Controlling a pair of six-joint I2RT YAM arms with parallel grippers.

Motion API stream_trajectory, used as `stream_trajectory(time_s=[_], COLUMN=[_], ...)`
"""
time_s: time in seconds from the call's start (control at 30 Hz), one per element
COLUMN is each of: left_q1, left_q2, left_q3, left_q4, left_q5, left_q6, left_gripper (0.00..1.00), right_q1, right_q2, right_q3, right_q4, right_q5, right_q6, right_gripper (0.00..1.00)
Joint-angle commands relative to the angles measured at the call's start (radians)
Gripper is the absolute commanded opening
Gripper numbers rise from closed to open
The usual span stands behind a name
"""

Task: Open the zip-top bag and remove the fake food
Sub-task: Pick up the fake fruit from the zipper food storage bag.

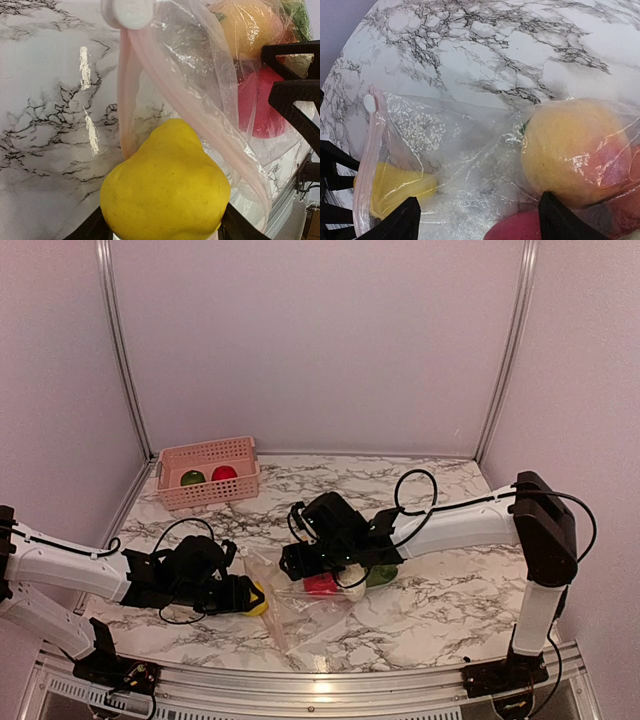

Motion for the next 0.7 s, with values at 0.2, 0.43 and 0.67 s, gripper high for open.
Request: stream_trajectory(time_s=[0.2,0.43,0.67], left_q1=[-0.009,-0.009,-0.002], left_q2=[-0.1,-0.232,-0.35], left_q3=[0.002,0.031,0.142], left_q4=[-0.203,-0.385,-0.501], left_q5=[-0.069,-0.204,-0.38], left_q6=[-0.015,-0.059,-0.051], left_gripper=[0.4,0.39,0.39], right_q1=[-0.013,-0.015,-0.01], right_q2=[0.001,-0.002,-0.017], right_q3=[-0.019,-0.011,0.016], right_q4=[-0.045,-0.045,-0.064], right_q5=[0.024,0.026,0.032], right_q6=[-0.003,-0.008,-0.024], right_gripper=[0.79,0.79,0.79])
